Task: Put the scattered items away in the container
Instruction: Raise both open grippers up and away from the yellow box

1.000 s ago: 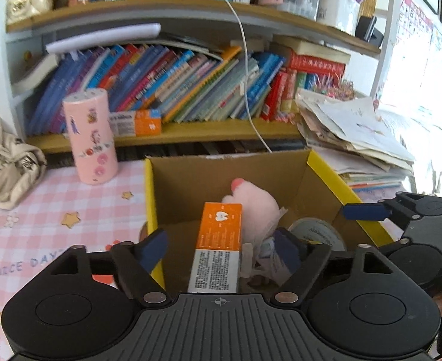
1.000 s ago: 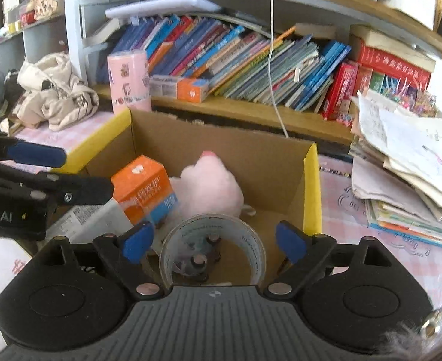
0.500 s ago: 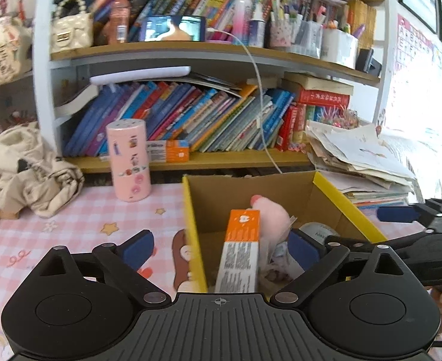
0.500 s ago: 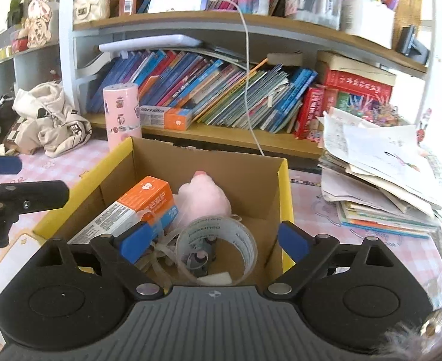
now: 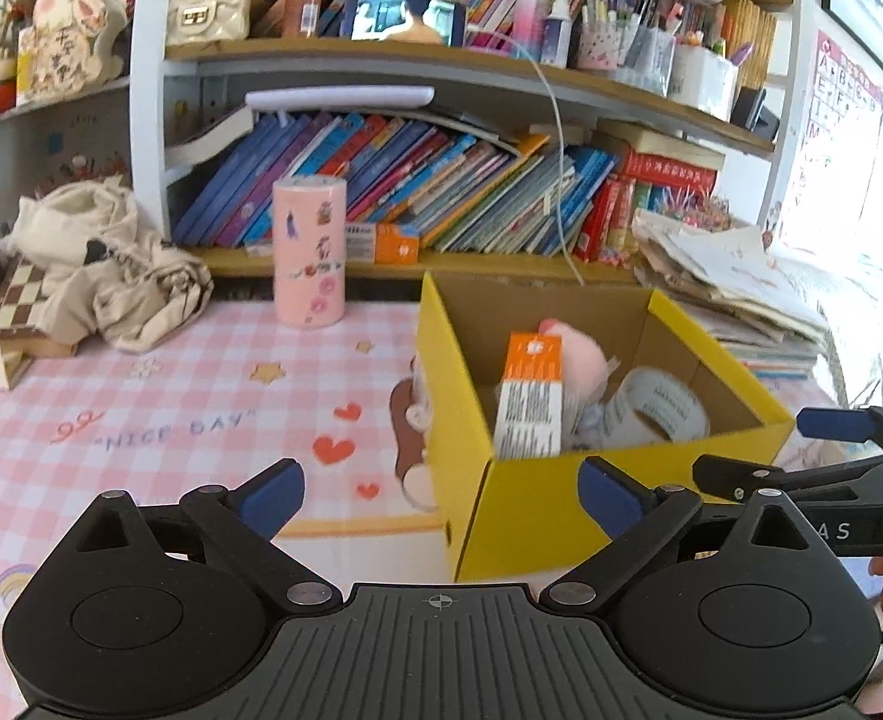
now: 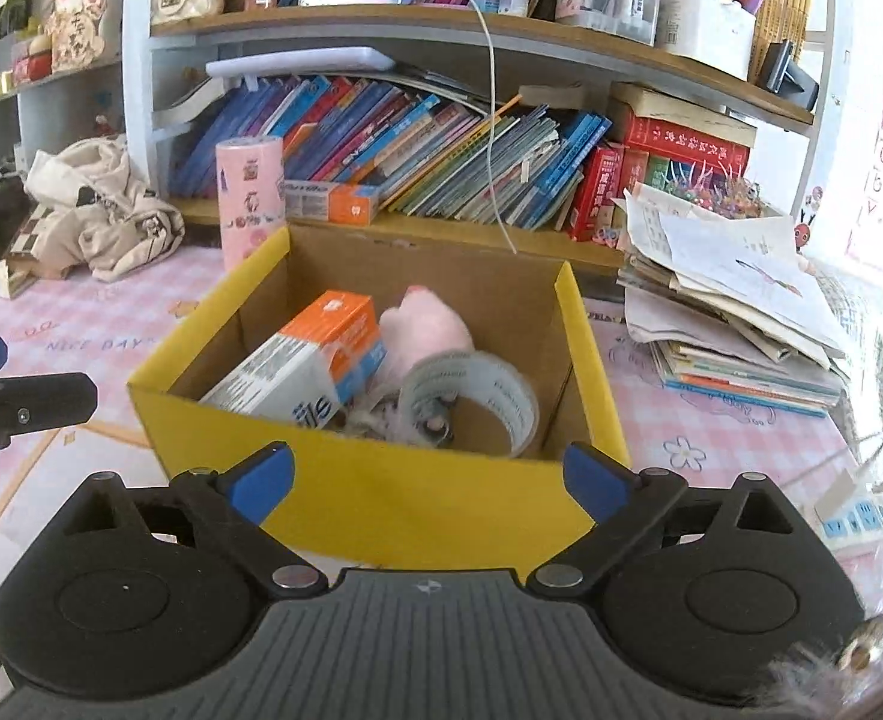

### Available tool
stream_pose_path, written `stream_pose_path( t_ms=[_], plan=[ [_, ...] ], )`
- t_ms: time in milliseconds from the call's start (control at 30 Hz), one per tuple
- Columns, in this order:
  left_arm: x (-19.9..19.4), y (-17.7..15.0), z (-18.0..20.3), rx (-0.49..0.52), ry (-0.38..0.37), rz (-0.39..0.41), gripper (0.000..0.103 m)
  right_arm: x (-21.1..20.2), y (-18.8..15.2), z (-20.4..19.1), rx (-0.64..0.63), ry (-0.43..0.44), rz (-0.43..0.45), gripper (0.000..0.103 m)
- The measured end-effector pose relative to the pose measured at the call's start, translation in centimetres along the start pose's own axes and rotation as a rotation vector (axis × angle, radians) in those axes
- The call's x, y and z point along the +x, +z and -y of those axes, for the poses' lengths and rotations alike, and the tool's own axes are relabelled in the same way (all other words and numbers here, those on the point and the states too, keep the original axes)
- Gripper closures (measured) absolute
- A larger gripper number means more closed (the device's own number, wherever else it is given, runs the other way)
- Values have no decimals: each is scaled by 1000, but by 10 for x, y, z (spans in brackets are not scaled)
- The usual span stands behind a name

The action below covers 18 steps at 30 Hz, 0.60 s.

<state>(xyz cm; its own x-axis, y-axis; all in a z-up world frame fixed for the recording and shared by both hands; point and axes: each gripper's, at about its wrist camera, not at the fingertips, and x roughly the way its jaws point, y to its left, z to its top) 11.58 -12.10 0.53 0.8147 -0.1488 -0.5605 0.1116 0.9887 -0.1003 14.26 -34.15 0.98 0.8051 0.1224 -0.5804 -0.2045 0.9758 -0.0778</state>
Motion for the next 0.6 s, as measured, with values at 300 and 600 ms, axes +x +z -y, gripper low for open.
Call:
stream_pose_path(
  t_ms=[300,600],
  plan=[
    [-11,-14,-16,24,20,-30,4,-10,-16,-22,17,-22,-40,4],
    [-22,-28,-28,59,19,-65,4,-14,-26,-48,10,-13,-101,3]
  ],
)
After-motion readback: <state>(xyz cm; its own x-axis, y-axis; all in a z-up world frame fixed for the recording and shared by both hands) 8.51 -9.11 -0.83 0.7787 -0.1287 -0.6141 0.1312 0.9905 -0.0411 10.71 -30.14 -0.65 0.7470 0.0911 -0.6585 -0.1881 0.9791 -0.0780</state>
